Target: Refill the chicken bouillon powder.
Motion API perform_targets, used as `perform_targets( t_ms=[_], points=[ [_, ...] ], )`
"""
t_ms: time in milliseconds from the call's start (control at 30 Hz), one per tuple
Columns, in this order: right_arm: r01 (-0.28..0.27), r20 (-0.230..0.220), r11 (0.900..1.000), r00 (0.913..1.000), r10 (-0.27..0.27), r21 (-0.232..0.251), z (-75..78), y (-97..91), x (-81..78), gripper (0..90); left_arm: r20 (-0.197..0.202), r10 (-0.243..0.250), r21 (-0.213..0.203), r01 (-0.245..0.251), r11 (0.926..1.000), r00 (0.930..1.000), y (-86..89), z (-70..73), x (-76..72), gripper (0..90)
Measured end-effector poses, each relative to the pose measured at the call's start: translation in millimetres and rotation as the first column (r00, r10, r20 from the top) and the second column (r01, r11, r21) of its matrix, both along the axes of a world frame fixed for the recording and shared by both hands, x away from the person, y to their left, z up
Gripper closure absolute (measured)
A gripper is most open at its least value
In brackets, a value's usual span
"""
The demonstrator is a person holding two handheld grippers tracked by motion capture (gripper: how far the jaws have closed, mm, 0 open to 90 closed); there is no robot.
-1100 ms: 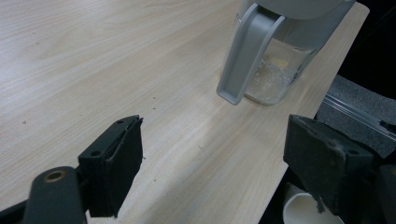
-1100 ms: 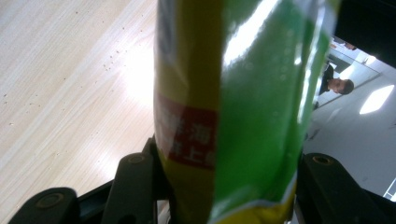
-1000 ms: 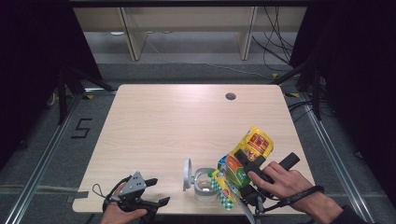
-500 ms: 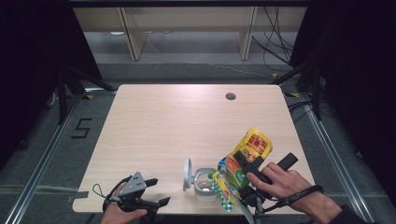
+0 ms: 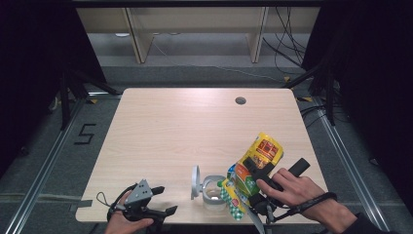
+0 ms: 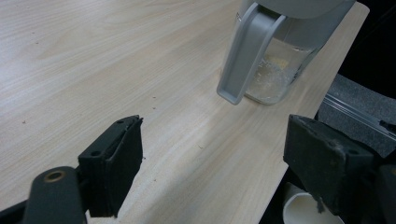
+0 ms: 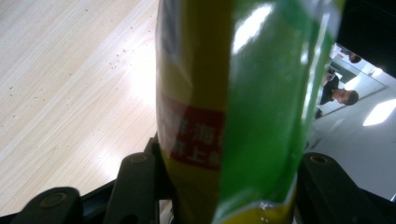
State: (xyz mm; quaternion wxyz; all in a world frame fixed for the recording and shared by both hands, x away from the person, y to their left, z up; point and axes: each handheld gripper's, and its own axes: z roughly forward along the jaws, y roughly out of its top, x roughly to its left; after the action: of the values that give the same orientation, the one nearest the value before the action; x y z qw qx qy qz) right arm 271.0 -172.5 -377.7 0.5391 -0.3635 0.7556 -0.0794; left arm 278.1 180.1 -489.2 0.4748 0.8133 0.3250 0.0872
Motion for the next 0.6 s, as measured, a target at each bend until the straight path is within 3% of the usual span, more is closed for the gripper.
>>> perform_targets(
  t_ms=[33,133,233,267,333,433,467,600],
  points=[
    [-0.039,0.008,0.9966,0.9992,0.039,-0.073,3.3,2.6,2.1,57.2,-0.004,-0.005,0.002,0.005,1.0000,1.0000,0.3,0.3,0.1,19.1],
    [-0.009,-0.002,0.9995,1.0000,0.009,-0.029,1.0,0.6,-0.1,57.3,-0.001,-0.003,0.005,0.003,1.0000,1.0000,0.7,0.2,0.2,19.1],
    [-0.014,0.001,0.9994,0.9999,0.014,-0.030,1.6,0.6,-0.3,57.3,0.001,0.000,0.007,0.000,1.0000,1.0000,0.5,0.0,0.2,19.1],
    [-0.043,0.007,0.9969,0.9990,0.044,-0.066,3.7,1.7,1.4,57.3,0.000,-0.001,0.000,0.001,1.0000,1.0000,0.0,-0.1,0.0,19.1],
    [-0.044,0.011,0.9957,0.9989,0.045,-0.081,4.3,2.0,1.7,57.3,0.000,-0.002,0.001,0.002,1.0000,1.0000,-0.2,0.0,-0.1,19.1],
    [-0.026,0.005,0.9981,0.9996,0.026,-0.056,5.0,1.3,1.1,57.3,0.000,-0.001,0.001,0.001,1.0000,1.0000,0.0,-0.1,0.0,19.1],
    [-0.041,0.024,0.9980,0.9988,0.043,-0.048,4.6,0.7,1.1,57.4,0.000,0.000,0.000,0.000,1.0000,1.0000,0.1,-0.1,0.0,19.1],
    [-0.027,0.003,0.9973,0.9996,0.028,-0.067,4.6,1.3,1.2,57.4,0.000,0.000,0.000,0.000,1.0000,1.0000,0.0,0.0,-0.3,19.1]
  ],
)
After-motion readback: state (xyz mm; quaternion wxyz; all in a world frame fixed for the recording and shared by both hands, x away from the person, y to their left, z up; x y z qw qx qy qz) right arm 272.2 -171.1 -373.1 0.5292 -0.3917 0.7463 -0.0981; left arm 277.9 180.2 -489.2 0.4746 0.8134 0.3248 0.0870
